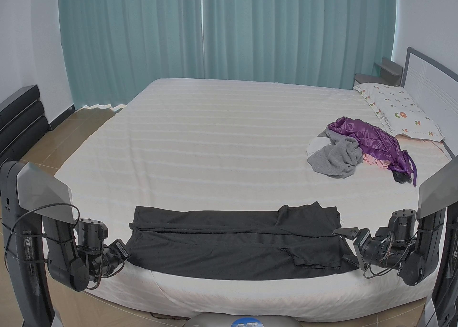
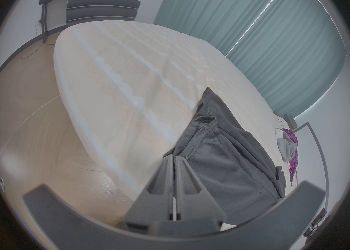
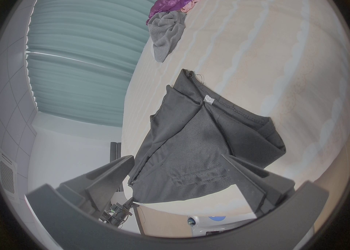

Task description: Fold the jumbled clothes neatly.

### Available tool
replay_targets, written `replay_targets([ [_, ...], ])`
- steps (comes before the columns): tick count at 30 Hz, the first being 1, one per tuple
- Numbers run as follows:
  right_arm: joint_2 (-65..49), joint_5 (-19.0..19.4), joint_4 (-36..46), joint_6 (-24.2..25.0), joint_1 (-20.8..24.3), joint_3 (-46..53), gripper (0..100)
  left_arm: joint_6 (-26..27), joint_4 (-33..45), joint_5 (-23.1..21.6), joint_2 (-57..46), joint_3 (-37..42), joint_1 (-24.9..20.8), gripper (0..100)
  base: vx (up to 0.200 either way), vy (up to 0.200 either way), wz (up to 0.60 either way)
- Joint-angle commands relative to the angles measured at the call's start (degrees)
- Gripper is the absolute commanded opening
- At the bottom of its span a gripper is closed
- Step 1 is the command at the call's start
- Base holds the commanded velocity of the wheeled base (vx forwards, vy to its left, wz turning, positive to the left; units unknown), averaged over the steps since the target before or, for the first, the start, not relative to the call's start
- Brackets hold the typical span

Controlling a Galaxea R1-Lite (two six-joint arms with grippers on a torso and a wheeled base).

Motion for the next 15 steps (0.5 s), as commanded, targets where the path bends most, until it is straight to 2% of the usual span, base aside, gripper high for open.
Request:
replay_targets([
  [1, 0.1, 0.0, -0.8, -0.1, 0.0, 0.0, 100, 0.1, -0.1, 0.7, -0.1, 1.2, 0.6, 0, 0.0, 0.0, 0.0],
  [13, 0.1, 0.0, -0.8, -0.1, 0.0, 0.1, 100, 0.1, -0.1, 1.0, 0.4, 0.5, 0.6, 0, 0.0, 0.0, 0.0],
  [14, 0.1, 0.0, -0.8, -0.1, 0.1, 0.0, 100, 0.1, -0.1, 1.0, 0.3, 0.5, 0.6, 100, 0.0, 0.0, 0.0],
  [15, 0.1, 0.0, -0.8, -0.1, 0.1, 0.0, 100, 0.1, -0.1, 1.0, 0.0, 0.6, 0.6, 100, 0.0, 0.0, 0.0],
])
